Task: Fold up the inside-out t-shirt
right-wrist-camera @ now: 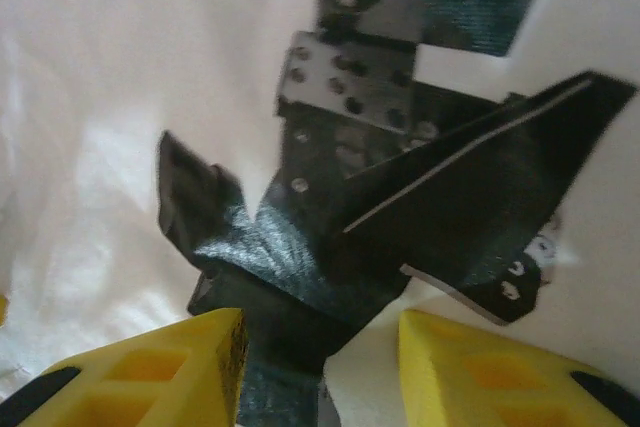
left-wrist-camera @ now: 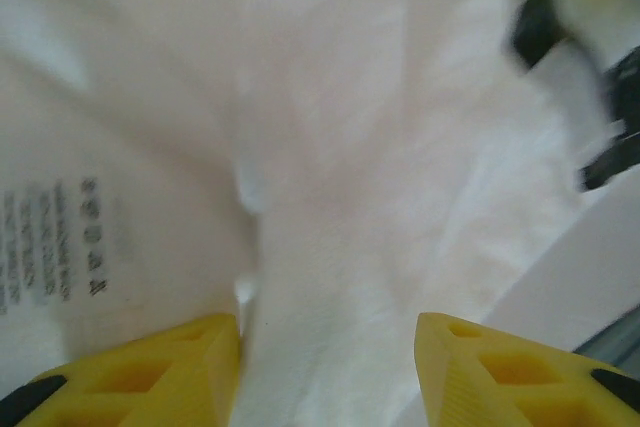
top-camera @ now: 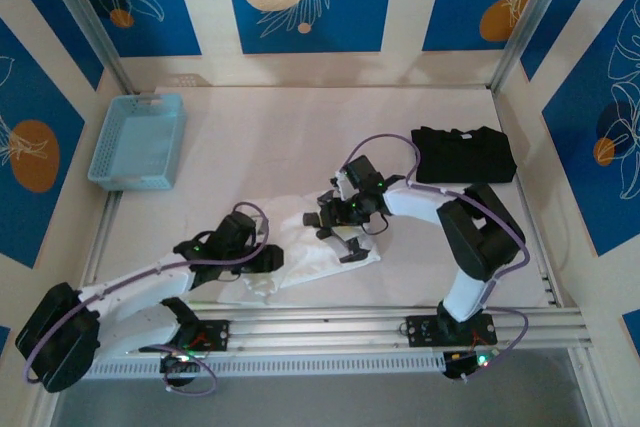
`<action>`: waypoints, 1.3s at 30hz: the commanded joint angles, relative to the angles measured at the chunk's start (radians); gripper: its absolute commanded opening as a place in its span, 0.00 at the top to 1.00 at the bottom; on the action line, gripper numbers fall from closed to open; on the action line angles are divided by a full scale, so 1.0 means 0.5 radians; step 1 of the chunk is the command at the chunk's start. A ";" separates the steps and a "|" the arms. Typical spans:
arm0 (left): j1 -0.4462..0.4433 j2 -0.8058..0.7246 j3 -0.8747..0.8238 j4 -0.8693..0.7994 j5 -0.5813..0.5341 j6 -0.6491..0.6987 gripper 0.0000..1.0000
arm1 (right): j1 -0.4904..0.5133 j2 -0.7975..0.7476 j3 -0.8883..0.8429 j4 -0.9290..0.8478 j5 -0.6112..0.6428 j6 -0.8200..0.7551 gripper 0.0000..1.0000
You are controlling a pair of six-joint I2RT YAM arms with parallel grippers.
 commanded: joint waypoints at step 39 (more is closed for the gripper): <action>0.925 0.742 0.643 0.242 -0.152 0.522 0.24 | -0.224 -0.330 0.022 0.084 0.180 0.112 0.30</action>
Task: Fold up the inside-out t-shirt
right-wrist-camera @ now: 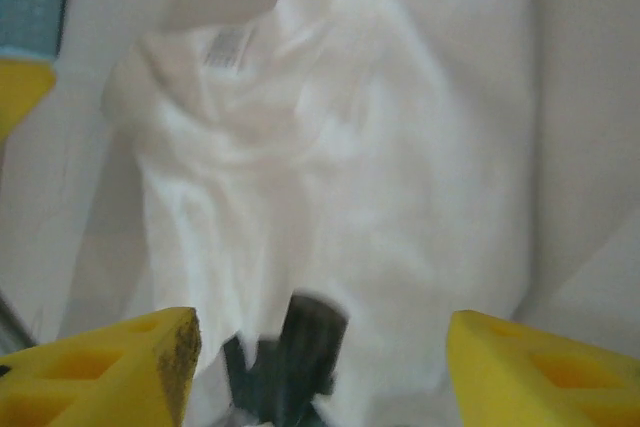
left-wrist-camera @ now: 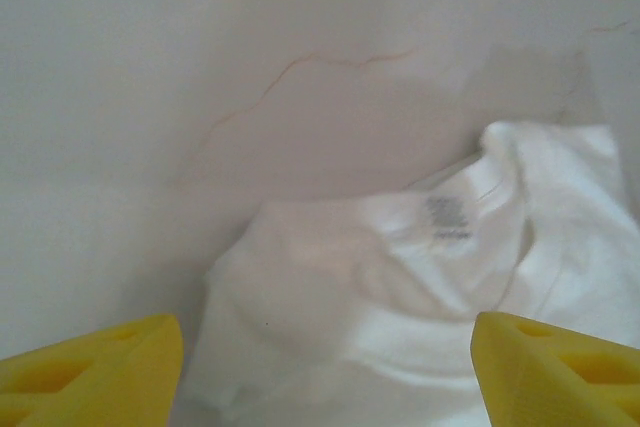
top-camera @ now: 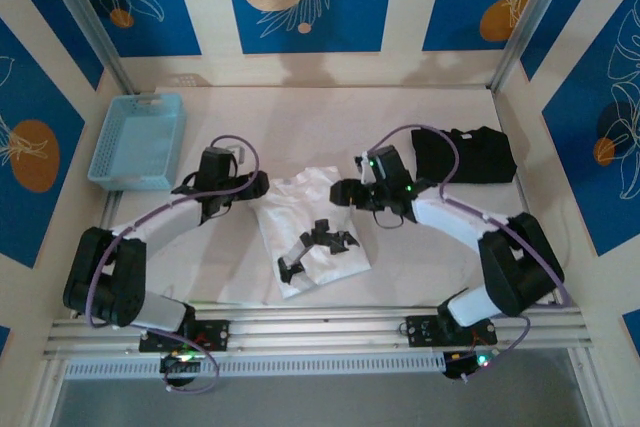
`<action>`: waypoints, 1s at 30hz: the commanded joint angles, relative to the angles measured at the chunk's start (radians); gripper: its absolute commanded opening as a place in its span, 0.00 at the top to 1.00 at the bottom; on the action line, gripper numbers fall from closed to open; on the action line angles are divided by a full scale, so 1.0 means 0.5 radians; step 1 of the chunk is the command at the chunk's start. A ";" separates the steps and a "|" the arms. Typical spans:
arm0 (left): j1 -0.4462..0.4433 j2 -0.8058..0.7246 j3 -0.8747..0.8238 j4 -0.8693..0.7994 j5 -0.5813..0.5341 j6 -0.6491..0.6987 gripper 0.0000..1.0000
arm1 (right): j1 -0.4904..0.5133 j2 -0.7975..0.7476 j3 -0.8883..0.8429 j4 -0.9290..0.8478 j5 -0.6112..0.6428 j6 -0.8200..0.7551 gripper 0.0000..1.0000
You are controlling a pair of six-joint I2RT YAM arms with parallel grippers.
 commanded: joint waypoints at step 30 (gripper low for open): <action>-0.025 0.615 0.021 0.469 0.629 -0.397 0.45 | -0.036 1.419 1.607 -1.040 -0.033 -0.498 0.36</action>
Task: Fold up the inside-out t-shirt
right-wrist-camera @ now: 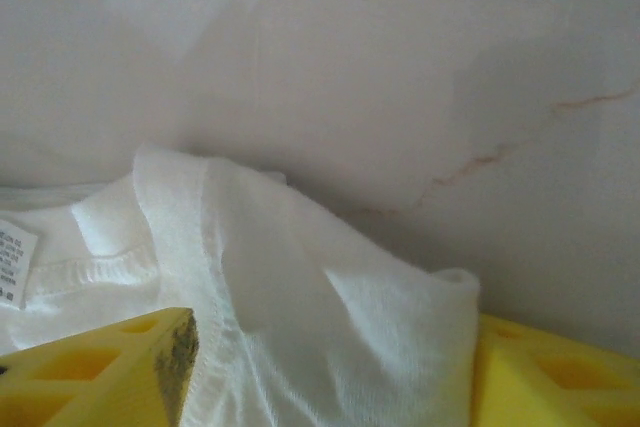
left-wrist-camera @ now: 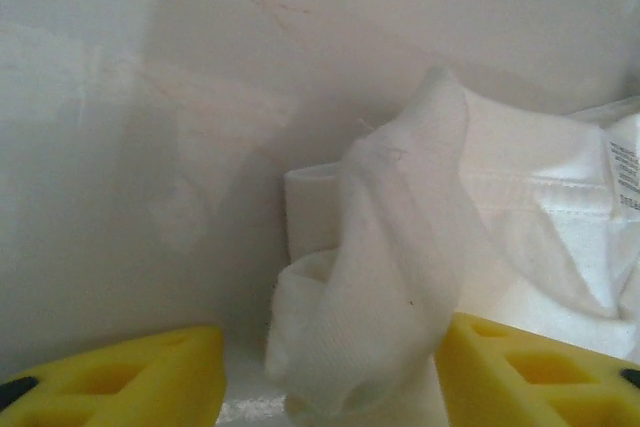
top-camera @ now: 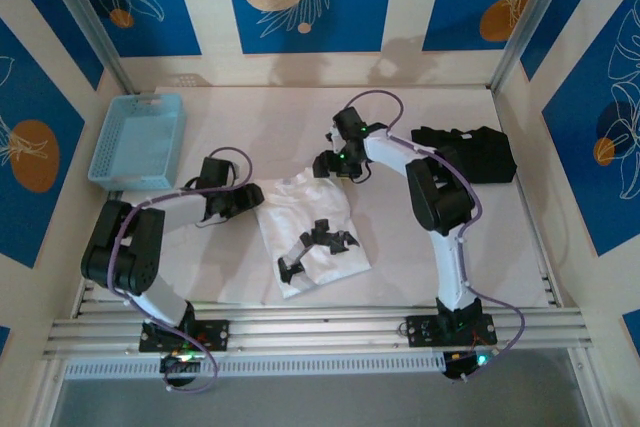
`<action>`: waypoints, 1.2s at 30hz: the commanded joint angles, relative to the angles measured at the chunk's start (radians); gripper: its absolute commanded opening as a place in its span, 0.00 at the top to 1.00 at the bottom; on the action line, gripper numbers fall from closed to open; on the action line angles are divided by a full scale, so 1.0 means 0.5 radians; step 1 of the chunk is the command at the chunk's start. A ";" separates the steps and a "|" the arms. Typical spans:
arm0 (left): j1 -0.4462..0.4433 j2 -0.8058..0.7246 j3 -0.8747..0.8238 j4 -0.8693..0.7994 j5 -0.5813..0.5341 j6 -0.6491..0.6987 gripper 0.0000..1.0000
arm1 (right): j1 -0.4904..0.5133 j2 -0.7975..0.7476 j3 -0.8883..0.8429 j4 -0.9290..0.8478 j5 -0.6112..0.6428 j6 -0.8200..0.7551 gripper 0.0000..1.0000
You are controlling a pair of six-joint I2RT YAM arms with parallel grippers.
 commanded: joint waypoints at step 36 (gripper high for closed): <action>-0.029 0.180 0.253 0.394 0.251 0.106 1.00 | -0.188 -0.215 -0.085 0.239 -0.462 -0.020 0.87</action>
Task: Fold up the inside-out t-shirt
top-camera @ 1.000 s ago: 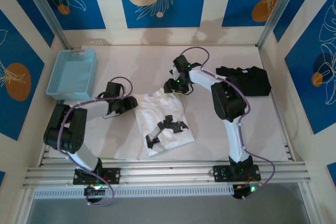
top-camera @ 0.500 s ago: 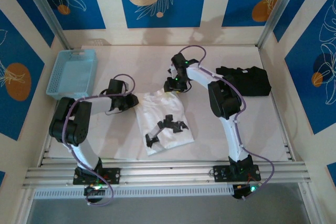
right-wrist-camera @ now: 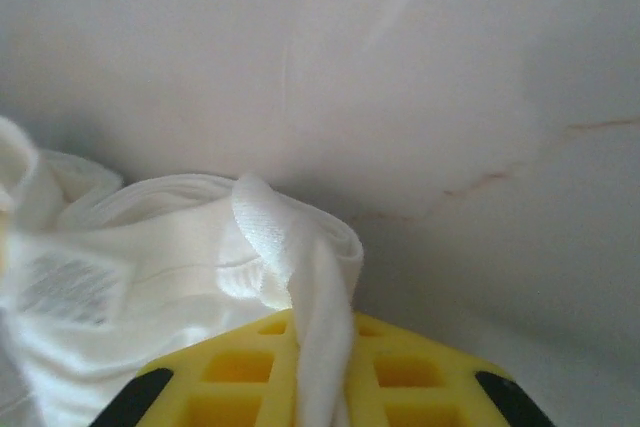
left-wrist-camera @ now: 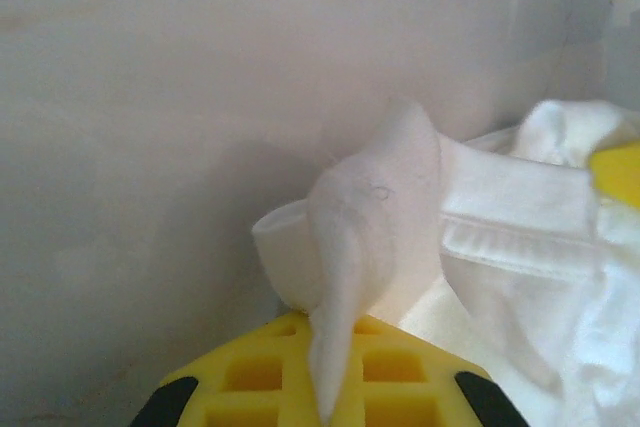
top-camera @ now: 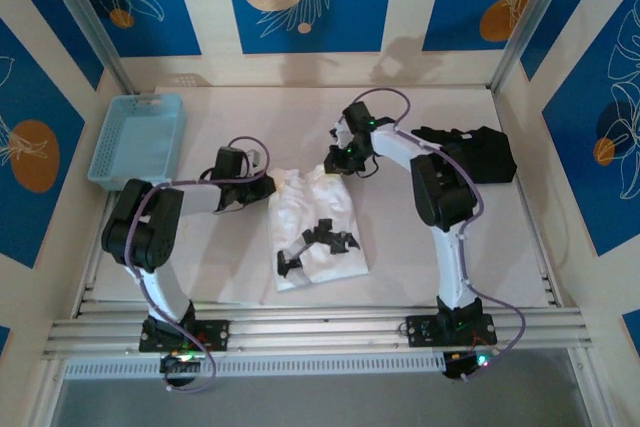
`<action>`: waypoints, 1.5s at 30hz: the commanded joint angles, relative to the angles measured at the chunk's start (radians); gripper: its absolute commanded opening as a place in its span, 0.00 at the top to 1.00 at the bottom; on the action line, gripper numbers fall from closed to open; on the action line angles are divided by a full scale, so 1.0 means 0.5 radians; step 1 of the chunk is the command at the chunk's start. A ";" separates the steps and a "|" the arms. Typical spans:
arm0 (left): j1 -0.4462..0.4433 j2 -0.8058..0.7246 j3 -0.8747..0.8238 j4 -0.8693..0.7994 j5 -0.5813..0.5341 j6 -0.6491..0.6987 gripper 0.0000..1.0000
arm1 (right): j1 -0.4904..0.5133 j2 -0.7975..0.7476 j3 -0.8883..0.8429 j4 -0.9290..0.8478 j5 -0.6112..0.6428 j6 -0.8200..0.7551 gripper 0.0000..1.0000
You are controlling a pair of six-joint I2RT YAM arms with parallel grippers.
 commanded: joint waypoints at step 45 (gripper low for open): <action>-0.419 -1.564 -0.780 0.248 0.084 -0.141 1.00 | 0.040 -1.950 -1.790 0.744 -0.115 0.305 0.85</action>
